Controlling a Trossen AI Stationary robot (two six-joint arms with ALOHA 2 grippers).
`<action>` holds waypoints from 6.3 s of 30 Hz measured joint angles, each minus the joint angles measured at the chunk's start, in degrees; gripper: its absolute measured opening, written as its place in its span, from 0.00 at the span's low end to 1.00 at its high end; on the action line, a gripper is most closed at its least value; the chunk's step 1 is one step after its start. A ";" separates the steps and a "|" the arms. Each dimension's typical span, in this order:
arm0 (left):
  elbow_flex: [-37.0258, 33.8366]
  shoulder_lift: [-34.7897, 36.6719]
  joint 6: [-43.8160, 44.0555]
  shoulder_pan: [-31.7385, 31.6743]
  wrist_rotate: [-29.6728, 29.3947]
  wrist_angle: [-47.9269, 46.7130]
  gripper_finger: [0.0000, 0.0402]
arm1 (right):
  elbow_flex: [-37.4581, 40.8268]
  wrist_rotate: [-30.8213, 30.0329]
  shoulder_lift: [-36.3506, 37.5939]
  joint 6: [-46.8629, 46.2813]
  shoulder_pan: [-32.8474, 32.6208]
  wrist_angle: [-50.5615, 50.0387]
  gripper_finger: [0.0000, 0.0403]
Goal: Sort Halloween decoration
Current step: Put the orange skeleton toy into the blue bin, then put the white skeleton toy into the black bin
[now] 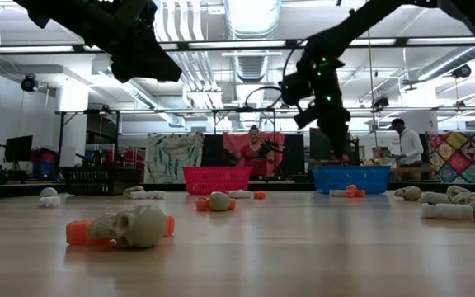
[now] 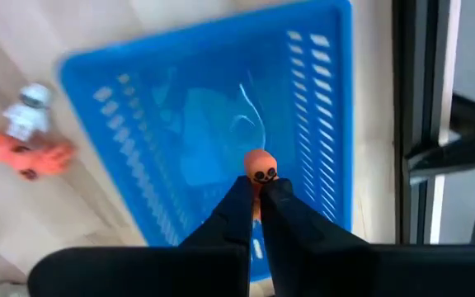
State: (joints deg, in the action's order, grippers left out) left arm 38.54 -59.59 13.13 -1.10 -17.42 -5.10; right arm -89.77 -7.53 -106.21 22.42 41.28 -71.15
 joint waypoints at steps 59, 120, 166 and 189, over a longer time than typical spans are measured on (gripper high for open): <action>0.00 0.00 -0.11 0.00 0.01 -0.12 0.22 | 11.76 12.38 13.51 -12.65 -1.43 14.92 0.34; 0.00 -11.14 -26.52 -0.67 10.03 -7.45 0.22 | 48.80 0.85 42.36 -36.90 -40.89 72.69 0.32; 12.02 -34.29 -46.97 -14.59 12.49 -22.01 0.38 | 48.86 -1.66 42.37 -37.26 -40.89 71.40 0.32; 12.35 -37.73 -49.32 -15.93 15.40 -21.80 0.22 | 48.86 -1.65 42.37 -35.84 -40.89 71.43 0.32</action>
State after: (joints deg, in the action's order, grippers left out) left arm 50.90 -97.32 -36.19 -17.04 -2.02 -26.90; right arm -40.91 -9.18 -63.84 -13.42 0.38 0.28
